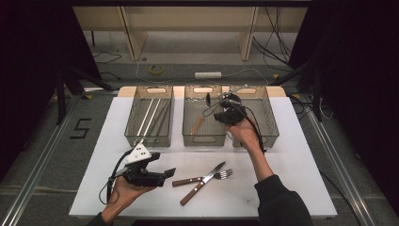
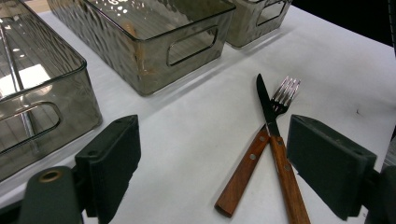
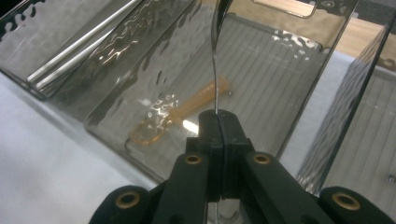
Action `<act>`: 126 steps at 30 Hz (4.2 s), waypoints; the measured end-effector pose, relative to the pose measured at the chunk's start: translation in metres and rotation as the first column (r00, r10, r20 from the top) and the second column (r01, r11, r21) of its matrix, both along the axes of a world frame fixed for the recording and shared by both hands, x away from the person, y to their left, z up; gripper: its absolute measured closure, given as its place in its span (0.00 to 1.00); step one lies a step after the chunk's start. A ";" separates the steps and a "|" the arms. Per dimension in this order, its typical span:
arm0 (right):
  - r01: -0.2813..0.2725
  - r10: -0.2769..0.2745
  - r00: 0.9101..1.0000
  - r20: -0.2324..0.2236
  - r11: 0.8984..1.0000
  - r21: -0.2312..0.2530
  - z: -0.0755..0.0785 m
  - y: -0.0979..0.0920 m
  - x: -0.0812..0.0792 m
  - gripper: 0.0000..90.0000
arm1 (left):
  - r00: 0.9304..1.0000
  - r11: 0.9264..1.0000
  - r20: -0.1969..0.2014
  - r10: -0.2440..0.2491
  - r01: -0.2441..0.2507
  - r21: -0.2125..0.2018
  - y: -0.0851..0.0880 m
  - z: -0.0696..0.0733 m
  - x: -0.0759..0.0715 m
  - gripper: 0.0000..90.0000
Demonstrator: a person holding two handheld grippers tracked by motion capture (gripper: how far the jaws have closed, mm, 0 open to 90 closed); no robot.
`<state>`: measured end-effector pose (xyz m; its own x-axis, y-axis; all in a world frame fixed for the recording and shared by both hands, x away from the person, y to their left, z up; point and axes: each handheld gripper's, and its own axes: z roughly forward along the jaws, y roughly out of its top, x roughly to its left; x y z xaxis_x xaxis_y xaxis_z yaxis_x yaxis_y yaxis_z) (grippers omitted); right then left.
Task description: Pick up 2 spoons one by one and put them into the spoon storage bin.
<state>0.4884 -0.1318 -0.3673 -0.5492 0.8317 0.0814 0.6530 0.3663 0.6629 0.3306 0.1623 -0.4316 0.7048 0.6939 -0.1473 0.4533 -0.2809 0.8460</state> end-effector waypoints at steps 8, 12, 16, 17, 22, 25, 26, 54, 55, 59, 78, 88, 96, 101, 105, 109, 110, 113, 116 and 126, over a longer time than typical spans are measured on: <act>0.011 -0.012 1.000 -0.008 1.000 -0.015 0.000 0.014 0.020 1.00 | 1.000 1.000 0.003 0.000 0.000 0.003 0.000 0.000 0.000 0.19; 0.018 -0.018 1.000 -0.014 1.000 -0.018 -0.002 0.021 0.028 1.00 | 1.000 1.000 0.003 -0.002 0.002 0.002 0.001 0.000 0.000 0.19; 0.023 -0.023 1.000 -0.013 1.000 -0.019 -0.004 0.027 0.033 1.00 | 1.000 1.000 0.002 -0.003 0.003 0.002 0.001 0.000 0.000 0.19; 0.027 -0.027 1.000 -0.014 1.000 -0.016 -0.004 0.028 0.033 1.00 | 1.000 1.000 0.003 -0.004 0.004 0.001 0.001 0.000 0.000 0.19; 0.037 -0.038 0.999 -0.018 0.999 -0.030 -0.008 0.031 0.039 1.00 | 1.000 1.000 0.003 -0.007 0.007 0.001 0.000 0.001 0.000 0.19; 0.044 -0.045 0.999 -0.017 0.998 -0.040 -0.010 0.033 0.042 1.00 | 1.000 1.000 0.000 -0.005 0.005 -0.001 0.000 0.001 -0.001 0.19; 0.049 -0.050 0.999 -0.019 0.998 -0.038 -0.011 0.034 0.043 1.00 | 1.000 1.000 0.001 -0.006 0.006 0.000 0.000 0.001 -0.001 0.19; 0.061 -0.064 0.997 -0.038 0.995 -0.076 -0.037 0.047 0.054 1.00 | 1.000 1.000 0.003 -0.015 0.015 0.010 -0.001 0.000 -0.001 0.19; 0.057 -0.060 0.997 -0.039 0.996 -0.073 -0.038 0.048 0.054 1.00 | 1.000 1.000 0.001 -0.017 0.017 0.011 -0.001 0.000 -0.001 0.19; 0.048 -0.051 0.998 -0.042 0.996 -0.076 -0.039 0.050 0.054 1.00 | 1.000 1.000 0.000 -0.014 0.014 0.008 -0.001 0.000 -0.001 0.19; -0.009 0.008 0.999 -0.052 1.000 -0.012 -0.032 0.045 0.049 0.72 | 1.000 1.000 -0.009 -0.013 0.013 0.010 -0.002 -0.001 -0.001 0.19; -0.079 0.079 0.997 -0.004 0.996 0.047 -0.013 0.030 0.021 0.53 | 0.999 1.000 -0.031 -0.019 0.020 0.011 -0.004 -0.001 -0.001 0.19; -0.131 0.127 0.990 0.066 0.990 0.061 -0.002 0.009 -0.014 0.46 | 0.999 1.000 -0.050 -0.019 0.019 0.010 -0.006 -0.002 0.000 0.19; -0.141 0.133 0.986 0.104 0.987 0.080 0.000 -0.006 -0.035 0.43 | 0.998 1.000 -0.063 -0.026 0.027 0.014 -0.008 -0.002 -0.001 0.19; -0.153 0.141 0.982 0.123 0.984 0.094 -0.001 -0.017 -0.052 0.43 | 0.997 0.999 -0.074 -0.034 0.034 0.008 -0.010 -0.002 -0.001 0.19; -0.160 0.145 0.980 0.137 0.981 0.108 -0.004 -0.028 -0.068 0.43 | 0.995 0.999 -0.086 -0.044 0.046 0.016 -0.014 -0.002 -0.003 0.19; -0.165 0.149 0.979 0.140 0.980 0.112 -0.005 -0.030 -0.072 0.42 | 0.995 0.999 -0.090 -0.049 0.051 0.019 -0.015 -0.002 -0.003 0.19; -0.164 0.145 0.979 0.144 0.978 0.127 -0.010 -0.038 -0.083 0.42 | 0.994 0.998 -0.094 -0.057 0.060 0.029 -0.019 -0.002 -0.005 0.19; -0.165 0.144 0.978 0.149 0.976 0.142 -0.017 -0.047 -0.094 0.42 | 0.993 0.997 -0.098 -0.068 0.072 0.039 -0.024 -0.002 -0.007 0.19; -0.124 0.093 0.982 0.166 0.974 0.191 -0.036 -0.082 -0.119 0.39 | 0.990 0.993 -0.112 -0.091 0.099 0.063 -0.032 -0.003 -0.010 0.19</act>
